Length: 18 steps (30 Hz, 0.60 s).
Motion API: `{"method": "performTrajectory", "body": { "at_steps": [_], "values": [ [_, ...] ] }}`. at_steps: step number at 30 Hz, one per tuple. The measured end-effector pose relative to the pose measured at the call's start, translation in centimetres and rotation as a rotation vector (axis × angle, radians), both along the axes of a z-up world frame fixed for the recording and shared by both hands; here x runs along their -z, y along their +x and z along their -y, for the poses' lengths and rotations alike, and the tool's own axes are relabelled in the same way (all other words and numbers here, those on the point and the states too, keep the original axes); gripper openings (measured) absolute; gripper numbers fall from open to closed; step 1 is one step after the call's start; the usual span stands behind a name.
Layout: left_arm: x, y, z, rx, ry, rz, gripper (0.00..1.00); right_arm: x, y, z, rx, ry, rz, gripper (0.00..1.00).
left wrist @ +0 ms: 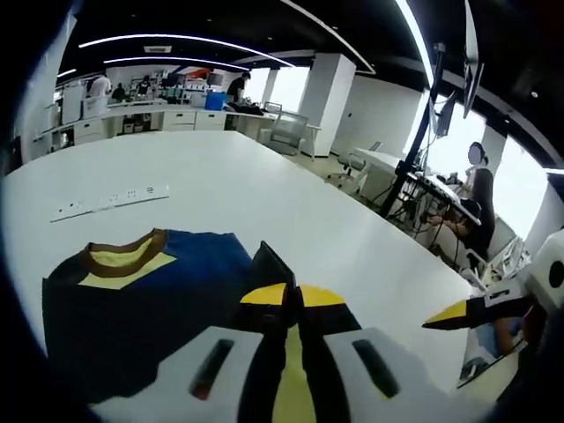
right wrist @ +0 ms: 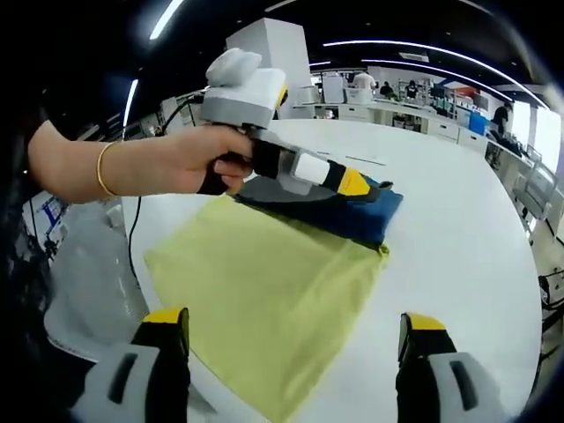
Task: Fold the garment on the visible template until the final outline fits inside the template.
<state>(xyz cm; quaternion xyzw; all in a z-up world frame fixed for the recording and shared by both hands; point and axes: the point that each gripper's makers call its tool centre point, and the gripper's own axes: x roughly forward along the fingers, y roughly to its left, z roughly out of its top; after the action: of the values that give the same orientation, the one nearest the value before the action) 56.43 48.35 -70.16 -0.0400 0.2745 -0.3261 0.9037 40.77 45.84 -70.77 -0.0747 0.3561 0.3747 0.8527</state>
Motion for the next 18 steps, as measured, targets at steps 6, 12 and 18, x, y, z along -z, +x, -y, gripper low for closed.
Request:
{"method": "performTrajectory", "body": {
  "at_steps": [6,12,18],
  "values": [
    [2.0,-0.7,0.5,0.026,-0.005,-0.022,0.01,0.0,0.3,0.5,0.010,-0.003,0.000,0.99],
    [3.4,-1.5,1.1,0.058,-0.039,-0.067,0.14,0.0,0.4,0.9,0.022,-0.004,0.001,0.99],
    [2.2,-2.4,0.3,0.122,-0.032,-0.007,0.41,0.3,0.7,1.0,0.034,0.007,-0.007,0.99]
  ]
}}
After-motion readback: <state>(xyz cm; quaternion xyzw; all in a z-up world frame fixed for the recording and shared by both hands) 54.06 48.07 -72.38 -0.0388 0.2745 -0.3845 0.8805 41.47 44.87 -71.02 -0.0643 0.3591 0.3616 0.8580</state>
